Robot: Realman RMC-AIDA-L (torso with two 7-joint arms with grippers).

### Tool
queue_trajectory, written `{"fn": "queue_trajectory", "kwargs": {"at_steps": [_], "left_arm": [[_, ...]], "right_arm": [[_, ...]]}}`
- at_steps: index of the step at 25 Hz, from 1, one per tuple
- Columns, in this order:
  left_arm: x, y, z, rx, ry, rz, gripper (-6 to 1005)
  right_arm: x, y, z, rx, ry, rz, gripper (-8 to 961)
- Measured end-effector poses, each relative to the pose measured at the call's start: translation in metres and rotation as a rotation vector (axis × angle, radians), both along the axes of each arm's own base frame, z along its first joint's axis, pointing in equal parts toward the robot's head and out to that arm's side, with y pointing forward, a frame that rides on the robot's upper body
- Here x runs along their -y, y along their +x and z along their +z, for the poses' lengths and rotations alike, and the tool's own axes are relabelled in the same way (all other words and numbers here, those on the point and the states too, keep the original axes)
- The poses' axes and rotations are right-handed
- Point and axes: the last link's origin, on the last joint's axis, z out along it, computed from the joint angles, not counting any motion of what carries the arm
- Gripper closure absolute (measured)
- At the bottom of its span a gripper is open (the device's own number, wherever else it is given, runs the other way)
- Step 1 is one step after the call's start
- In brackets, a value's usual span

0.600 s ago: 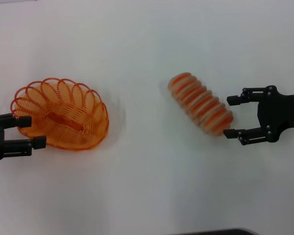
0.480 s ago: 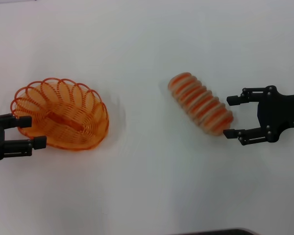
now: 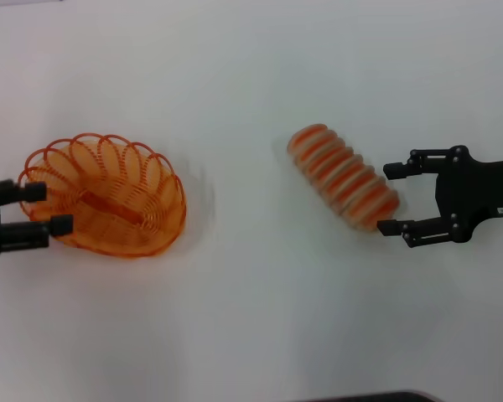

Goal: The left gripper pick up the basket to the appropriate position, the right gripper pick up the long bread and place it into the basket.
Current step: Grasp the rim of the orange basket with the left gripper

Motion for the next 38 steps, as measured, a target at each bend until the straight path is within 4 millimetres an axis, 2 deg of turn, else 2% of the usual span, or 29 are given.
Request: {"fn": "queue_trajectory", "kwargs": {"at_steps": [6, 10, 17, 25, 29, 38], "left_arm": [[-0.017, -0.003, 0.007, 0.017, 0.134, 0.08, 145], [-0.039, -0.009, 0.007, -0.03, 0.179, 0.2, 145], [-0.064, 0.003, 0.015, -0.119, 0.162, 0.265, 145], [-0.073, 0.011, 0.025, -0.234, 0.094, 0.306, 144], [-0.077, 0.017, 0.014, -0.303, 0.034, 0.294, 144], [-0.084, 0.02, -0.001, -0.374, 0.028, 0.281, 145]], "right_arm": [[-0.003, -0.002, 0.001, -0.016, 0.02, -0.006, 118], [-0.006, -0.004, 0.002, -0.029, 0.033, -0.007, 118], [-0.009, -0.007, 0.004, -0.037, 0.046, -0.004, 117], [-0.01, -0.005, 0.007, -0.041, 0.063, -0.012, 117], [-0.01, -0.004, 0.008, -0.044, 0.073, -0.017, 118], [-0.01, -0.005, 0.008, -0.045, 0.072, -0.019, 118]]}}
